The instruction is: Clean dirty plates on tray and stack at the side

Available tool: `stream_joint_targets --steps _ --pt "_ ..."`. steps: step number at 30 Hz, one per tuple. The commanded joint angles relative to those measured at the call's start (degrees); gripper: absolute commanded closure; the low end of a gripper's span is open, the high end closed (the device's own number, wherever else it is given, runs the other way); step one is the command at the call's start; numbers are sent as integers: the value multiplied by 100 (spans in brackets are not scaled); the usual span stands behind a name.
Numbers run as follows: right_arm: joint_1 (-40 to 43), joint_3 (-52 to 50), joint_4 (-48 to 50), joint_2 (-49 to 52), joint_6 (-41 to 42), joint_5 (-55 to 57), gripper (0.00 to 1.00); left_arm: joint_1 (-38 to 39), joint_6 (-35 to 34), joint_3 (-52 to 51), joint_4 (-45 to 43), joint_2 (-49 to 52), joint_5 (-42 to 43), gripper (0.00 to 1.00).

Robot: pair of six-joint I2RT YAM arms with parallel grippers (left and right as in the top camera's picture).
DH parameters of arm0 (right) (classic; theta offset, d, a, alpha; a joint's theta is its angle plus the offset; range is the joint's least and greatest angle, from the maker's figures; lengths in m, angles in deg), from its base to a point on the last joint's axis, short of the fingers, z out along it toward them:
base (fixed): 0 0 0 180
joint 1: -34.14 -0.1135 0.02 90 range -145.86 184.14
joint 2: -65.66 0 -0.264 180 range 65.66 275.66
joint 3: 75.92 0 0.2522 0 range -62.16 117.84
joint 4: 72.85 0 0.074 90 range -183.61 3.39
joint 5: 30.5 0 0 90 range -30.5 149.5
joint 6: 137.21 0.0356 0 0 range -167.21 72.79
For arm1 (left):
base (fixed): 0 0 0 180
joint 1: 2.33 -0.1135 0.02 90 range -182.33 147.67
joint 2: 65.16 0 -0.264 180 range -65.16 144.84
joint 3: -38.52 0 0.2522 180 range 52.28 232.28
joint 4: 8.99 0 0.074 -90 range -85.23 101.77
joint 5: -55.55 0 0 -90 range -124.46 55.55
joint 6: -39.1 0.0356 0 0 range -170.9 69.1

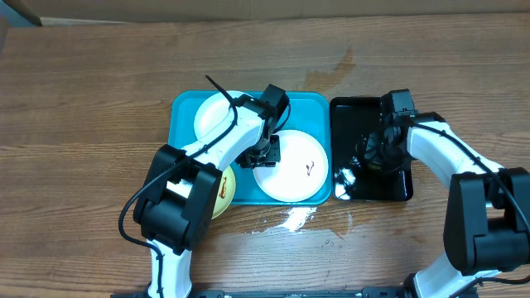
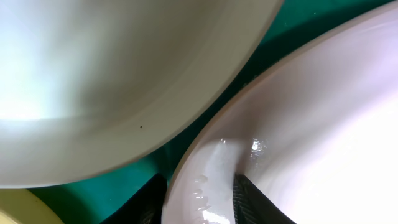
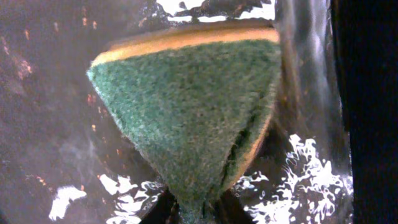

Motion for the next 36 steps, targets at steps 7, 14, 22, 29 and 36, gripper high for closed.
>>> stream_joint_targets --steps 7,14,22,29,36 --pt "9 446 85 -31 -17 76 34 37 -50 -44 -17 118 -96 60" --pt "9 190 968 -20 -15 378 30 37 -48 -44 -17 118 -98 60" --pt "9 129 1134 -20 -15 374 37 37 -48 -44 -26 118 -103 60" --pt "9 -197 1447 -20 -37 374 37 37 -48 -44 -26 118 -103 60" --pt "9 -205 1499 -20 -35 374 77 37 -48 -44 -33 118 -127 60"
